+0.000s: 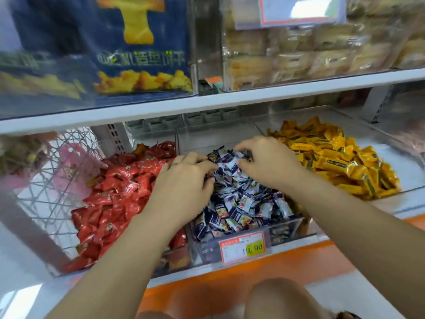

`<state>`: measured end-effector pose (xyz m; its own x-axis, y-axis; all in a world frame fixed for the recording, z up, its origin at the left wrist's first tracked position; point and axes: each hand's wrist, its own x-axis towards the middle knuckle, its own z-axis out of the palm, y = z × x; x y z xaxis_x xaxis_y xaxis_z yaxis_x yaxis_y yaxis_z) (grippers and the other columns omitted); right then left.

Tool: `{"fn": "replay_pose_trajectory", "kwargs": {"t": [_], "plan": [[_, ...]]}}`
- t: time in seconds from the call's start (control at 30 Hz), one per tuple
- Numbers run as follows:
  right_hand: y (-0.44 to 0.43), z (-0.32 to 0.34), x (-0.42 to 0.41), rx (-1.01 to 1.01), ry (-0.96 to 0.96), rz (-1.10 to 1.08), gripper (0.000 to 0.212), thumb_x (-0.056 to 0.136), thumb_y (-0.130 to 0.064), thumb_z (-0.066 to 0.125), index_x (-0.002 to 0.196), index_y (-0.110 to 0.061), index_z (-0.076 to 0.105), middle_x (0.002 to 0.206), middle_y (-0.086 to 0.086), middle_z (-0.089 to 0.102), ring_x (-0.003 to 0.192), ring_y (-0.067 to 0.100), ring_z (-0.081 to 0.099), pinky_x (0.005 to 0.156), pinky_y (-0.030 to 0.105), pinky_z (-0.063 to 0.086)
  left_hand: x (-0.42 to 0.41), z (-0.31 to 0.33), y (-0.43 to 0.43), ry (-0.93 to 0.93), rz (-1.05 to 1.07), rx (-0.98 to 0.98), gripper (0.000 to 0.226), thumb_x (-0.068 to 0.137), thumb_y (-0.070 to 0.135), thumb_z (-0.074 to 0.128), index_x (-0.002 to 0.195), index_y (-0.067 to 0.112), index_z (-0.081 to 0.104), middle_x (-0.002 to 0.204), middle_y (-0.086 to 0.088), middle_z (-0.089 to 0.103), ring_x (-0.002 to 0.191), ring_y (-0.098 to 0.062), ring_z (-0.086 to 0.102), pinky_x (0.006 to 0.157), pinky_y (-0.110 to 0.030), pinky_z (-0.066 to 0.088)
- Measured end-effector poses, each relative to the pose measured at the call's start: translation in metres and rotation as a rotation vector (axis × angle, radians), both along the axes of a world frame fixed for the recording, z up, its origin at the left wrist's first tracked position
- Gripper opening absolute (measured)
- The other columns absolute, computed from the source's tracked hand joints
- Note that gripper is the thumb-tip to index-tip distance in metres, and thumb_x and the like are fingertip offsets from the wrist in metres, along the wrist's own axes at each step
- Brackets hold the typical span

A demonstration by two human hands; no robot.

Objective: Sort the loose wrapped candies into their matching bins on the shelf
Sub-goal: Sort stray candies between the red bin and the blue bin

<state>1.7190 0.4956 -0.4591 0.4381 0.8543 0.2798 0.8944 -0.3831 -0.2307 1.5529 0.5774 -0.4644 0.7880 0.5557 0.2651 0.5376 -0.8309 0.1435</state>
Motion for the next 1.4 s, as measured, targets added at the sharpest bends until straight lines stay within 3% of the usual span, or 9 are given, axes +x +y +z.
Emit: {"fn": "replay_pose_trajectory", "kwargs": {"t": [0.2, 0.33, 0.47, 0.53, 0.83, 1.07, 1.23, 1.3, 1.4], "plan": [[-0.016, 0.0, -0.067, 0.045, 0.077, 0.143, 0.029, 0.095, -0.031, 0.049, 0.122, -0.03, 0.059, 0.127, -0.005, 0.059, 0.112, 0.018, 0.055, 0.089, 0.036, 0.049, -0.05, 0.002, -0.003, -0.28, -0.031, 0.069, 0.024, 0.091, 0.024, 0.053, 0.111, 0.027, 0.066, 0.115, 0.006, 0.061, 0.105, -0.022, 0.058, 0.093, -0.04, 0.044], [-0.01, -0.011, -0.122, 0.077, 0.069, 0.478, 0.029, 0.094, -0.02, 0.051, 0.121, -0.018, 0.063, 0.125, 0.001, 0.06, 0.12, 0.019, 0.047, 0.105, 0.036, 0.032, -0.1, -0.008, 0.005, -0.385, 0.05, 0.055, 0.028, 0.084, 0.024, 0.048, 0.103, 0.02, 0.069, 0.105, 0.001, 0.065, 0.095, -0.026, 0.062, 0.084, -0.042, 0.051], [0.011, -0.012, -0.144, -0.199, -0.15, 0.571, 0.038, 0.098, -0.028, 0.042, 0.135, -0.027, 0.049, 0.138, -0.004, 0.049, 0.131, 0.017, 0.037, 0.118, 0.044, 0.003, -0.129, -0.024, 0.021, -0.273, 0.14, -0.049, 0.026, 0.089, 0.015, 0.059, 0.113, 0.018, 0.067, 0.116, -0.005, 0.06, 0.109, -0.03, 0.054, 0.094, -0.041, 0.044], [0.023, -0.011, -0.145, -0.339, -0.294, 0.568, 0.042, 0.099, -0.037, 0.036, 0.141, -0.033, 0.038, 0.145, -0.004, 0.04, 0.136, 0.018, 0.031, 0.117, 0.051, -0.002, -0.136, -0.032, 0.026, -0.184, 0.13, -0.107, 0.036, 0.09, 0.018, 0.059, 0.126, 0.019, 0.06, 0.129, -0.005, 0.053, 0.12, -0.028, 0.046, 0.103, -0.038, 0.035], [0.091, 0.004, -0.122, -0.44, -0.328, 0.575, 0.045, 0.097, -0.043, 0.041, 0.14, -0.029, 0.041, 0.145, 0.003, 0.039, 0.132, 0.025, 0.035, 0.11, 0.039, 0.029, -0.128, -0.049, 0.04, -0.132, 0.209, -0.083, 0.051, 0.097, 0.039, 0.041, 0.146, 0.036, 0.027, 0.151, 0.009, 0.026, 0.139, -0.015, 0.022, 0.118, -0.04, 0.007], [0.123, 0.006, -0.113, -0.298, -0.142, 0.655, 0.035, 0.094, -0.033, 0.054, 0.127, -0.023, 0.059, 0.134, 0.005, 0.053, 0.123, 0.021, 0.048, 0.103, 0.031, 0.036, -0.121, -0.047, 0.063, -0.248, 0.214, -0.129, 0.049, 0.095, 0.034, 0.049, 0.142, 0.034, 0.037, 0.147, 0.008, 0.031, 0.135, -0.016, 0.026, 0.114, -0.037, 0.022], [0.113, 0.023, -0.111, -0.122, -0.007, 0.64, 0.029, 0.093, -0.03, 0.057, 0.121, -0.029, 0.063, 0.131, -0.008, 0.057, 0.119, 0.008, 0.051, 0.099, 0.02, 0.037, -0.13, -0.034, 0.068, -0.392, 0.193, -0.055, 0.041, 0.092, 0.028, 0.054, 0.133, 0.029, 0.051, 0.134, 0.005, 0.042, 0.122, -0.017, 0.036, 0.102, -0.029, 0.03], [0.104, 0.027, -0.111, -0.076, -0.022, 0.608, 0.03, 0.092, -0.033, 0.057, 0.122, -0.033, 0.061, 0.129, -0.012, 0.057, 0.117, 0.008, 0.052, 0.099, 0.029, 0.042, -0.129, -0.03, 0.071, -0.314, 0.194, -0.036, 0.046, 0.094, 0.034, 0.05, 0.139, 0.032, 0.044, 0.143, 0.003, 0.035, 0.132, -0.02, 0.028, 0.108, -0.035, 0.027], [0.097, 0.021, -0.111, -0.274, -0.255, 0.498, 0.051, 0.093, -0.044, 0.05, 0.142, -0.039, 0.035, 0.149, -0.007, 0.037, 0.133, 0.016, 0.038, 0.106, 0.036, 0.038, -0.117, -0.033, 0.08, 0.01, 0.219, -0.121, 0.054, 0.098, 0.048, 0.031, 0.149, 0.04, 0.015, 0.159, 0.005, -0.001, 0.145, -0.026, -0.003, 0.118, -0.05, 0.007]]}}
